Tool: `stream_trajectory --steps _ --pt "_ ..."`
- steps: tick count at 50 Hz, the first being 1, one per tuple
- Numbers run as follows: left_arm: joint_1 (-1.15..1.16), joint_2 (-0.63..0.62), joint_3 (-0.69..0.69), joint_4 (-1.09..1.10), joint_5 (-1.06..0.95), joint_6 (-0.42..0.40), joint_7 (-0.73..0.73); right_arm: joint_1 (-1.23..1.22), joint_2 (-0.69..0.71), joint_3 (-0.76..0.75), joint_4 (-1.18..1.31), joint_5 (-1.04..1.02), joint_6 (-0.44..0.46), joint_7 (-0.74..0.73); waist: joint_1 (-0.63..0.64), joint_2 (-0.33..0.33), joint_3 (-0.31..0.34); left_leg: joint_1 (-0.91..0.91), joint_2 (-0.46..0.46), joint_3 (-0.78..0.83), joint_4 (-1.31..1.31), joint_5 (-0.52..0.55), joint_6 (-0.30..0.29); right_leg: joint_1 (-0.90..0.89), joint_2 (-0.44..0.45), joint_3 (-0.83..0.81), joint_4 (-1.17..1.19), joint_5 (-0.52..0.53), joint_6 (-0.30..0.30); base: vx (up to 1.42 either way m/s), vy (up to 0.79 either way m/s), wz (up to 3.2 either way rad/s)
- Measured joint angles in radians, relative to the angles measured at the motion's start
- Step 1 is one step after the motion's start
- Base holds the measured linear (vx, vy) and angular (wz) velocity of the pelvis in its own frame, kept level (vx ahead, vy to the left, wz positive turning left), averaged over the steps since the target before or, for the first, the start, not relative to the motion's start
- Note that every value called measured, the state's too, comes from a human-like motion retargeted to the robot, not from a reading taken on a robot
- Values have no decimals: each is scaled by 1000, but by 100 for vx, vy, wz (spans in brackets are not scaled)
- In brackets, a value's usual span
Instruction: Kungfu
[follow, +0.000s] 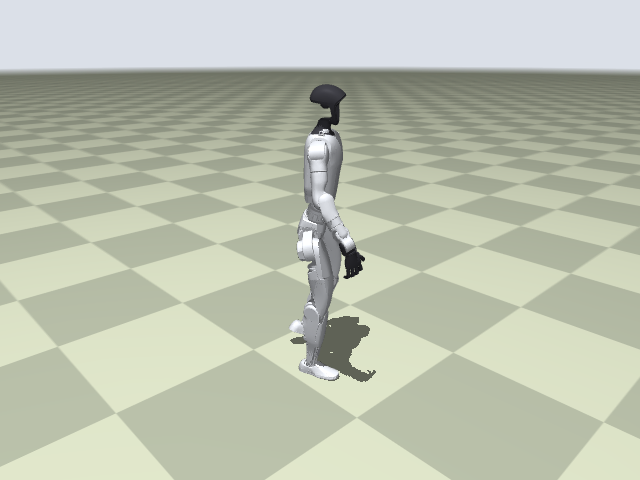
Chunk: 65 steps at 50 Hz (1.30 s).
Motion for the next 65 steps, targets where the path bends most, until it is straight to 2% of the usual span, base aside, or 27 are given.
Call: stream_trajectory --steps 2,3,5,7,12,16,20,22,25,27,28,30,33,35,36,38,40,43,46,49,52,55,56,57,60,63,65 --pt "-28 -22 -17 12 46 5 52 -7 25 -41 31 16 -1 0 -53 3 -12 -83 -41 -53 45 -52 0 -13 -47 -61 -3 0 20 1 -37 12" --pt "-33 -28 -19 21 59 14 89 -5 45 -56 44 15 -5 -4 -57 20 -2 -79 -24 -62 34 -65 0 15 -2 -79 -18 -8 6 16 -60 -108" --pt "-30 -39 -16 31 75 11 131 -1 72 -71 60 10 -21 -12 10 -6 20 -54 -46 63 -26 -66 77 58 53 4 -45 -7 -16 29 -65 -270" --pt "-28 -44 -19 43 105 5 123 10 90 -97 77 -6 -38 -27 77 -37 23 -95 -101 122 -74 -81 125 71 69 84 -59 -3 -23 38 -44 -264" --pt "7 -39 -3 43 202 29 64 26 150 -142 148 -25 -63 -96 142 -31 16 -231 -197 78 -241 -67 127 105 153 189 -83 -17 -52 42 -37 -177" --pt "42 -30 21 44 238 44 79 28 181 -160 204 -10 -73 -94 197 -40 43 -279 -222 170 -374 -107 108 173 201 243 -85 -31 -66 52 -35 -147" --pt "62 -25 54 71 219 66 81 43 185 -173 244 -51 -90 -105 239 -56 34 -295 -235 299 -456 -158 104 219 241 269 -73 -21 -71 65 -29 -90" --pt "68 -24 86 86 201 74 79 49 191 -175 275 -97 -93 -136 256 -78 17 -297 -237 323 -449 -162 128 229 256 294 -57 -3 -50 87 -31 -79" --pt "83 -20 138 101 177 82 82 70 227 -199 341 -169 -77 -225 251 -142 -20 -289 -268 306 -421 -74 336 236 246 327 -25 44 27 92 -32 -44" --pt "95 -12 177 111 166 87 88 97 257 -225 397 -184 -72 -279 236 -173 -72 -282 -278 293 -430 4 388 229 258 351 11 124 113 87 -27 -16" --pt "100 -7 199 121 159 89 89 115 275 -236 431 -181 -70 -303 212 -188 -117 -306 -289 239 -411 5 399 209 263 364 37 186 179 103 -50 37" --pt "65 22 253 147 148 104 70 122 318 -257 508 -132 -60 -345 134 -196 -211 -424 -261 120 -324 -2 358 97 332 304 132 335 254 78 -102 81" --pt "-22 34 273 142 104 123 61 125 320 -334 596 7 -86 -346 158 -145 -206 -362 -155 92 -306 -26 286 -32 379 54 387 420 254 42 -97 -8" --pt "-67 30 234 103 37 91 63 142 305 -380 621 101 -123 -301 212 -115 -213 -295 -115 97 -342 -56 292 -90 313 -28 533 348 254 91 26 -95" --pt "-82 32 210 77 18 67 41 162 302 -391 613 139 -126 -281 232 -105 -222 -274 -116 93 -350 -73 303 -121 283 -12 584 298 254 100 63 -59" --pt "-100 25 164 17 9 26 -22 214 290 -412 585 192 -119 -266 240 -67 -236 -199 -144 80 -387 -102 329 -166 194 11 670 217 254 93 63 47" --pt "-120 18 125 -51 37 -4 -98 258 279 -439 550 209 -117 -287 206 -18 -232 -125 -174 51 -419 -119 337 -220 116 3 724 152 215 72 28 148" --pt "-173 43 62 -139 107 -54 -208 286 267 -459 525 237 -155 -328 142 47 -217 -79 -184 -19 -421 -131 328 -328 110 56 682 112 186 61 -6 174" --pt "-249 85 -4 -193 197 -100 -275 294 264 -466 522 270 -182 -335 94 73 -164 -14 -210 -90 -415 -146 324 -376 75 127 559 135 170 43 -13 190" --pt "-331 118 -68 -209 292 -125 -269 302 273 -474 529 288 -183 -329 63 72 -112 50 -244 -186 -408 -164 319 -385 27 211 378 202 130 40 -22 195" --pt "-389 130 -123 -198 381 -142 -222 319 289 -484 537 291 -181 -318 35 56 -87 99 -285 -292 -396 -188 318 -366 -11 362 161 329 110 56 -40 212" --pt "-412 122 -160 -171 442 -147 -172 345 301 -487 528 292 -177 -311 1 40 -53 160 -321 -413 -370 -222 320 -281 -35 576 -30 521 184 55 -52 231" --pt "-413 119 -165 -153 451 -146 -161 351 304 -487 523 291 -174 -309 -12 32 -40 178 -332 -451 -354 -237 320 -246 -52 562 -57 538 226 44 -51 220" --pt "-412 116 -168 -134 459 -144 -153 356 308 -486 519 290 -171 -307 -17 27 -34 191 -336 -483 -340 -250 319 -221 -63 534 -66 516 238 39 -51 173" --pt "-384 109 -146 -52 485 -130 -144 367 317 -479 514 284 -147 -300 29 20 -80 189 -310 -514 -328 -260 304 -219 -38 399 36 255 102 46 -65 82" --pt "-335 79 -124 60 503 -76 -127 355 317 -515 504 266 -84 -288 89 -2 -119 176 -288 -522 -319 -157 256 -230 -36 338 62 214 82 40 -68 122" --pt "-322 60 -107 156 452 -30 -100 338 300 -517 469 240 -33 -281 17 49 -100 142 -247 -604 -260 -89 165 -170 -55 204 38 206 74 16 -49 340"
